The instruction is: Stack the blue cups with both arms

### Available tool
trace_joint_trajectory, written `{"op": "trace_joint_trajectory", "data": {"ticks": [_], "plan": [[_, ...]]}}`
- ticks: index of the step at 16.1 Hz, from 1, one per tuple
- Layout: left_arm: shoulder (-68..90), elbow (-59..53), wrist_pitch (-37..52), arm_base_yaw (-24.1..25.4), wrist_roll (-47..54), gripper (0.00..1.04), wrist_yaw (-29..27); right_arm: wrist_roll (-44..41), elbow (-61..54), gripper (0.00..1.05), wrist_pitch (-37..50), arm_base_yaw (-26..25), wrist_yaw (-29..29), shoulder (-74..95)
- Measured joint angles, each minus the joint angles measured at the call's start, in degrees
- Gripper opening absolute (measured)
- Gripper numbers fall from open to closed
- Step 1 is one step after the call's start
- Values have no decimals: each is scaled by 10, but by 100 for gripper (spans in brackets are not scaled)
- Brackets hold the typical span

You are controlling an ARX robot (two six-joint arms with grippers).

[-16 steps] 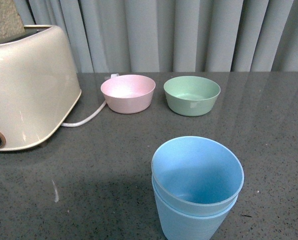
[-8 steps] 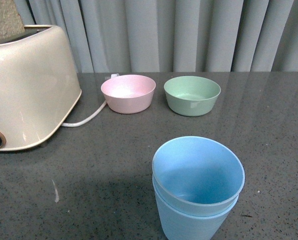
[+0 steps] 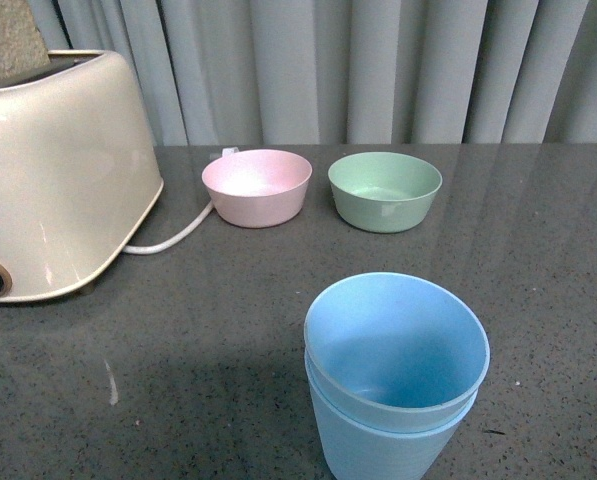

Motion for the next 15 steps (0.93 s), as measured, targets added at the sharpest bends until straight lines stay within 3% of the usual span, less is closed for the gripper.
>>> {"op": "trace_joint_trajectory", "data": {"ticks": [15], "plan": [[0,0,0,0,0,98,0,0,0,98,0,0,0,0]]}}
